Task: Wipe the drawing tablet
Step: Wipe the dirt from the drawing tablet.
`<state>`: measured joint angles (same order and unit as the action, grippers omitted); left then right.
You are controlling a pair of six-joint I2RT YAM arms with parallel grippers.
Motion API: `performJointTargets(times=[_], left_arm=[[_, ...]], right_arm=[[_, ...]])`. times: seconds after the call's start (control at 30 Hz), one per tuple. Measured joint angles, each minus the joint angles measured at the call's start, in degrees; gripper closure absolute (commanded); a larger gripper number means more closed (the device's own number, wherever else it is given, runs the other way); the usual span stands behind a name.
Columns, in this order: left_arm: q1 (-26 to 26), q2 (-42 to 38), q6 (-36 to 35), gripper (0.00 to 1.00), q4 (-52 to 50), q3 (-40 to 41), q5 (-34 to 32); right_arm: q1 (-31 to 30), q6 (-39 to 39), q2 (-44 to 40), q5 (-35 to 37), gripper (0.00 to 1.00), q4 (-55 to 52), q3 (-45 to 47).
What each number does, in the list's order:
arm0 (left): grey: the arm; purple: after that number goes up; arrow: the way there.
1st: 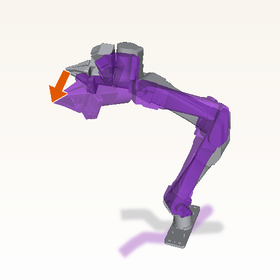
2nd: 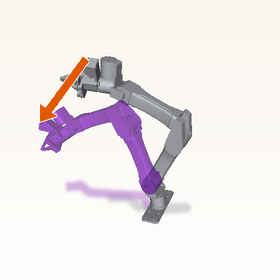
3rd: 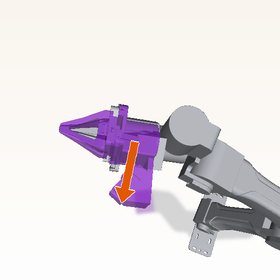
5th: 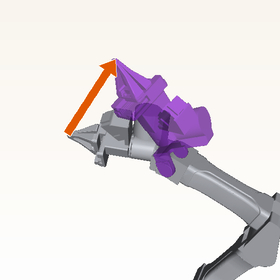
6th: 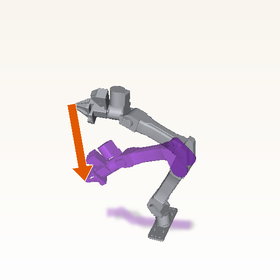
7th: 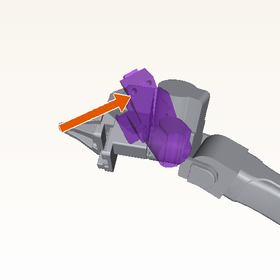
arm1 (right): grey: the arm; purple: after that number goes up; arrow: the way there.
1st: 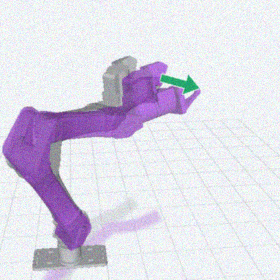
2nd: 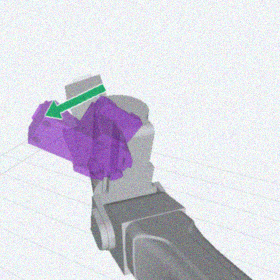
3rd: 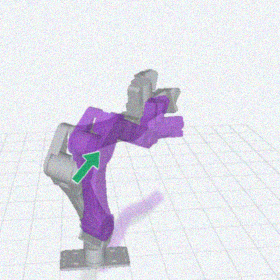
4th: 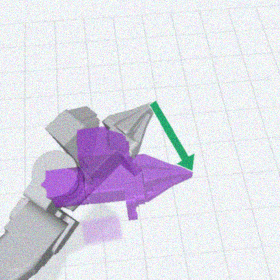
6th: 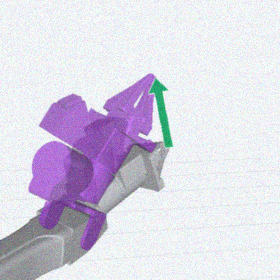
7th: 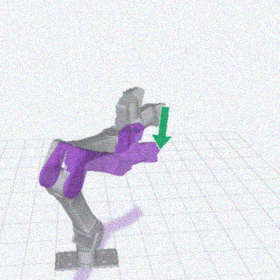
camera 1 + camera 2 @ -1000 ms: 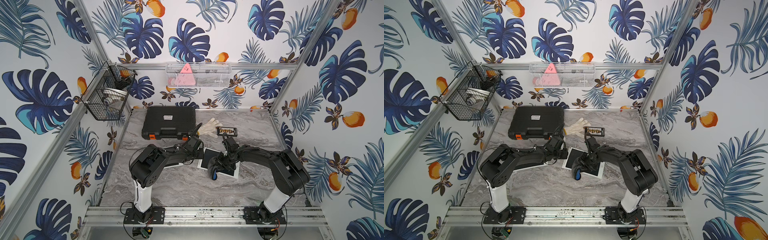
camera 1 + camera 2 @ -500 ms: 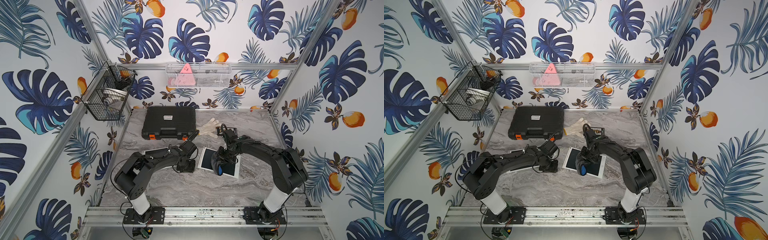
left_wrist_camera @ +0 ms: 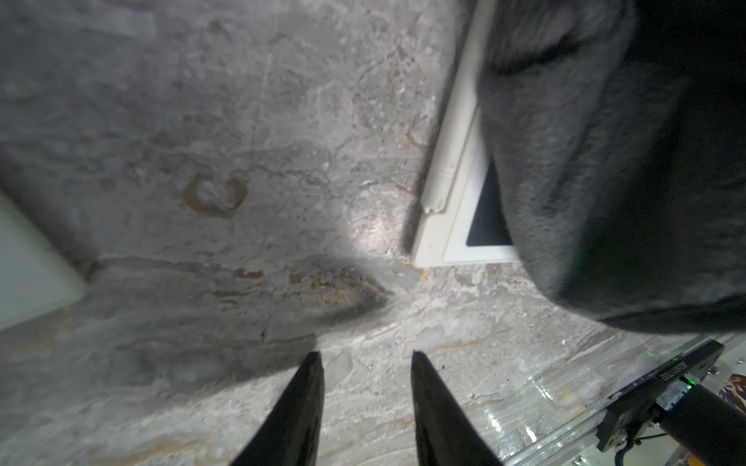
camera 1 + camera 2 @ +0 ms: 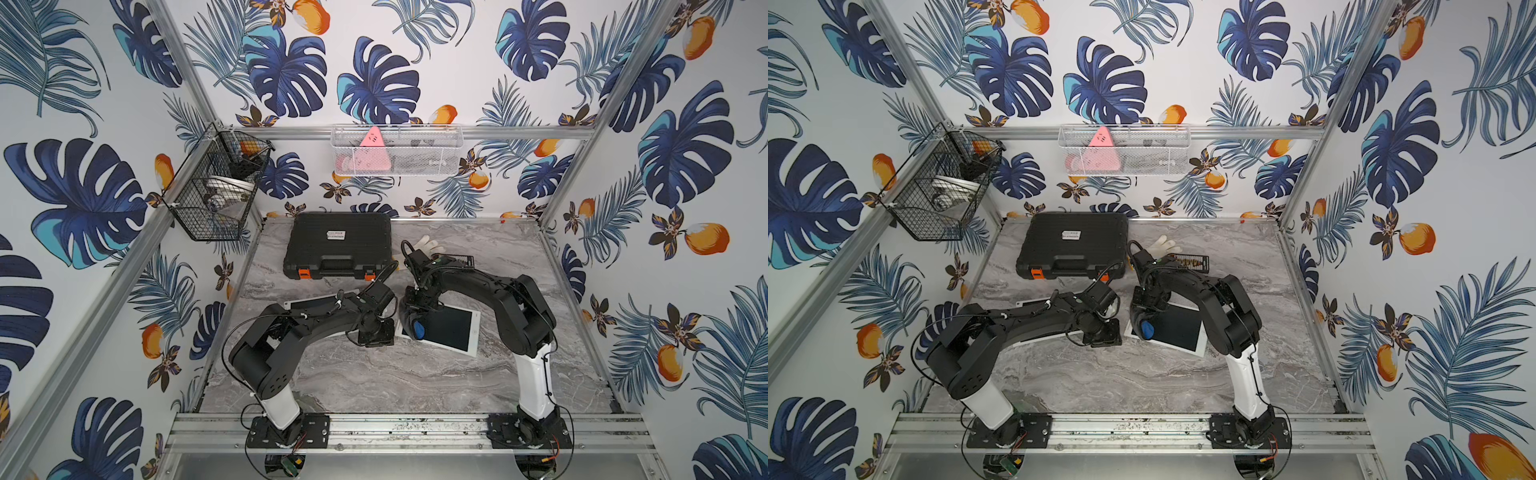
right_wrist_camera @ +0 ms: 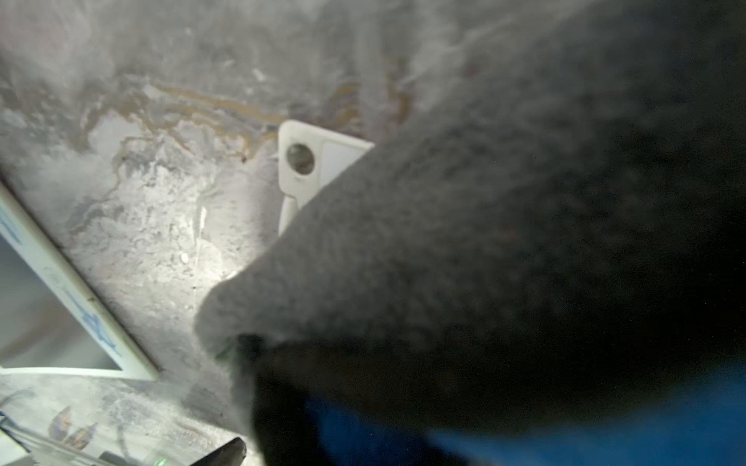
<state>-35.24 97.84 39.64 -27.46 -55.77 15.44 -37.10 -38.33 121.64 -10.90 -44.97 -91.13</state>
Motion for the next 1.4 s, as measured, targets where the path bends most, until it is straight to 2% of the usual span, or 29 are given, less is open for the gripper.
performJointTargets(times=[0.2, 0.4, 0.5, 0.7, 0.77, 0.9, 1.07, 1.27, 1.4], left_arm=[[0.0, 2.12, 0.9, 0.56, 0.87, -1.9, -0.09], [-0.02, 3.87, 0.79, 0.63, 0.07, -3.74, -0.96], [-0.02, 4.24, 0.42, 0.66, -0.46, -4.02, -1.73], [-0.02, 5.03, -0.74, 0.71, -0.98, -4.15, -2.23], [-0.02, 5.14, -0.76, 0.71, -0.98, -3.89, -2.23], [0.5, 4.66, -0.63, 0.71, -0.04, -2.99, -1.92], [2.03, 3.28, 1.16, 0.67, 3.56, -0.72, 1.27], [2.16, 3.74, 2.4, 0.68, 4.46, -1.97, 0.74], [2.25, 5.49, 2.25, 0.72, 4.26, -3.52, 0.5]], right_arm=[[-0.33, 0.37, 1.57, -0.52, 1.0, -0.48, -1.73], [-0.37, 0.39, 1.16, -0.5, 1.0, -0.44, -1.51], [-0.44, 0.42, 0.66, 0.09, 0.93, -0.59, -1.44], [-0.37, 3.8, -1.53, 3.8, 0.65, -1.05, -1.33], [-0.33, 6.43, -3.1, 4.76, 0.6, -0.48, -0.55], [-0.35, 13.29, -5.95, 6.08, 0.59, 2.45, 2.47], [-0.76, 20.06, -6.34, 6.29, 0.64, 5.27, 3.89], [-2.56, 22.75, -4.39, 5.81, 0.72, 7.39, 2.75], [-3.98, 22.86, -2.36, 5.42, 0.72, 7.5, 2.62]])
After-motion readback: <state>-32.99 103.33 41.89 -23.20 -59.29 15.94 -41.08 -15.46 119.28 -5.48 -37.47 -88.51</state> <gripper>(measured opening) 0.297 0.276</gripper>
